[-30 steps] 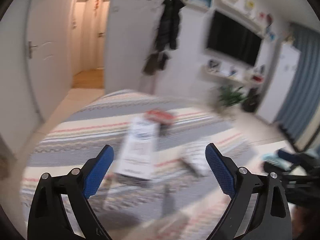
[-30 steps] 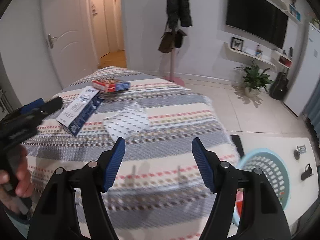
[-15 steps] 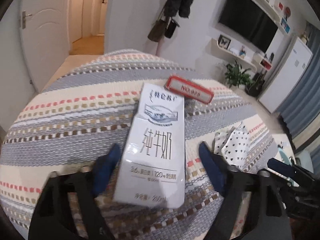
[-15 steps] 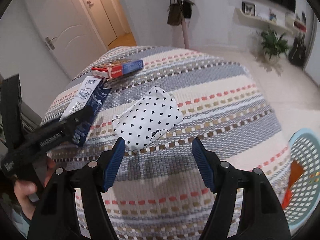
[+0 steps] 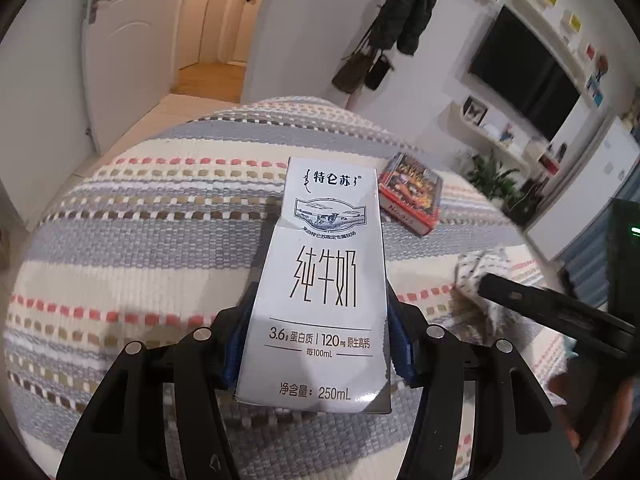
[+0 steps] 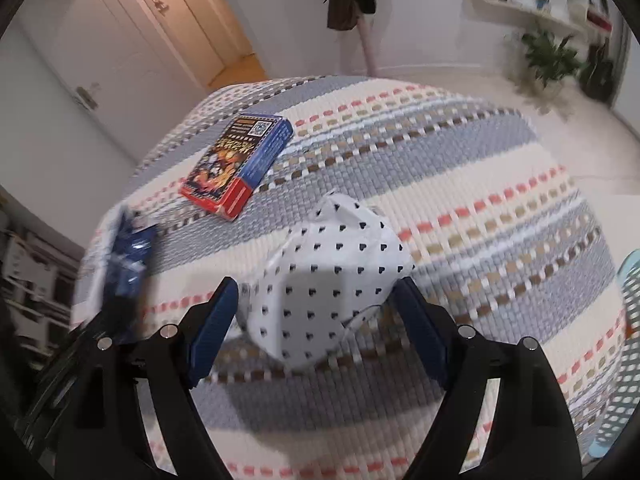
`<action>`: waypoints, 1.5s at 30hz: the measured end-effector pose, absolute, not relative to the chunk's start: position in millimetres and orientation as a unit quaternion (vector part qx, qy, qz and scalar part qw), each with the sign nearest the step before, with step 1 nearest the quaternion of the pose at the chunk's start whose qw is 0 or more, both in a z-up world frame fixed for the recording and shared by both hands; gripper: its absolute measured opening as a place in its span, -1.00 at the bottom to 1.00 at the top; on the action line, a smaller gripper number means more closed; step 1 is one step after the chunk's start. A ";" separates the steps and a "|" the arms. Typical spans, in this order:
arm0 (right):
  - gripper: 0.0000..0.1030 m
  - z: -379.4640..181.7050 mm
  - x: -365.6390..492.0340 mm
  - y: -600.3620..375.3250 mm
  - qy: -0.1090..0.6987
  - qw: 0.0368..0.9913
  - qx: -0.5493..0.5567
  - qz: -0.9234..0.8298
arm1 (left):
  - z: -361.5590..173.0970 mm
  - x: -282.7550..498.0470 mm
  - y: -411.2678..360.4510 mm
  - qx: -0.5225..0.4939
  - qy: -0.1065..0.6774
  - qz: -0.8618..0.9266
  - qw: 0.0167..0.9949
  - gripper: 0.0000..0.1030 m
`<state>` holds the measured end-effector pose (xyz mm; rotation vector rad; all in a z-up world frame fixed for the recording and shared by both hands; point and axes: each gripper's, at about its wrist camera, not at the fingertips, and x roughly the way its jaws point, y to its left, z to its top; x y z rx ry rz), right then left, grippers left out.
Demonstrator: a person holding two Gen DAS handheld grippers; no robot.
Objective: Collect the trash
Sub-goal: 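Grasp the white milk carton with the left tool while the right tool grasps the white patterned paper, then carry the milk carton and patterned paper to the blue basket and release both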
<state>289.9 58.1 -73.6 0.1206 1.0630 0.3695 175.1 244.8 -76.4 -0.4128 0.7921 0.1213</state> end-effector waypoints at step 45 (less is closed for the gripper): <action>-0.67 35.9 139.9 -201.1 0.277 0.955 0.059 0.088 | 42.7 128.7 2.6 -0.114 0.238 -0.196 0.944 0.07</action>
